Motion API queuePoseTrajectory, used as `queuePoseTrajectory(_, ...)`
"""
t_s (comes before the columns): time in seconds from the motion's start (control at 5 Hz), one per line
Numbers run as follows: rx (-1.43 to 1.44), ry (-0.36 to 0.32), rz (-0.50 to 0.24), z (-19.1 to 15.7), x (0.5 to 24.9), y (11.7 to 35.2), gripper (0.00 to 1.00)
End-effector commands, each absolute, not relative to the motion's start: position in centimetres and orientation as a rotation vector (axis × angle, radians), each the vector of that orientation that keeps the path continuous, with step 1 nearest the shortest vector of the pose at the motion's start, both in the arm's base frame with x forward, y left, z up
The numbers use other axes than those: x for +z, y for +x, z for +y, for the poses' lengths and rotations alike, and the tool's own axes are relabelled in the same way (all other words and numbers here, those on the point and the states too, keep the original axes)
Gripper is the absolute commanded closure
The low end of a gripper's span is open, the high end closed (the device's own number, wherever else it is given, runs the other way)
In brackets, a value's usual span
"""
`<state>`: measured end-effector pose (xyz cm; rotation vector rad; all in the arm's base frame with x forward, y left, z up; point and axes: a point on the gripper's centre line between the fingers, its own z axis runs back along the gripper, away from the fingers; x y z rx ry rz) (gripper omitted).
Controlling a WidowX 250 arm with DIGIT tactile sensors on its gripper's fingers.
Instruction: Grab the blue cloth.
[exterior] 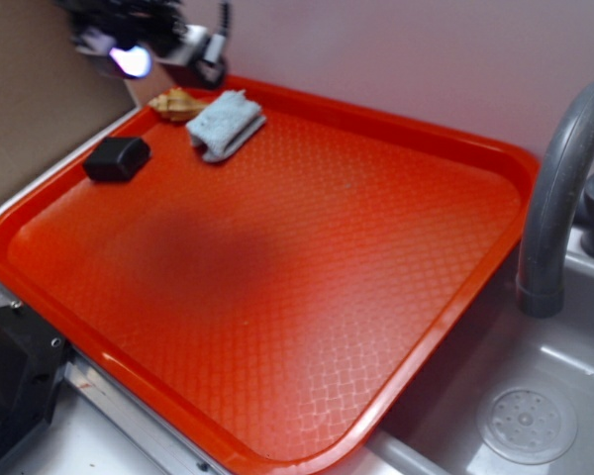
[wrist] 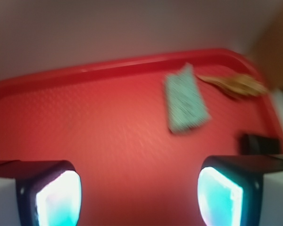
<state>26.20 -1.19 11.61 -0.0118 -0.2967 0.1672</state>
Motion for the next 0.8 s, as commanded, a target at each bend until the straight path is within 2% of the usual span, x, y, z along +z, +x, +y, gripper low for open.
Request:
queuePoseTrajectory(0.0, 0.172, 0.004, -0.297, 6.0, 8.5, 30.1, 0.00)
queuePoseTrajectory(0.2, 0.202, 0.057, -0.314, 7.7, 6.9, 31.3, 0.00)
queuePoseTrajectory(0.4, 0.224, 0.024, -0.297, 6.4, 6.0, 33.0, 0.00)
queuePoseTrajectory(0.6, 0.224, 0.026, -0.268, 5.5, 5.1, 34.2, 0.00)
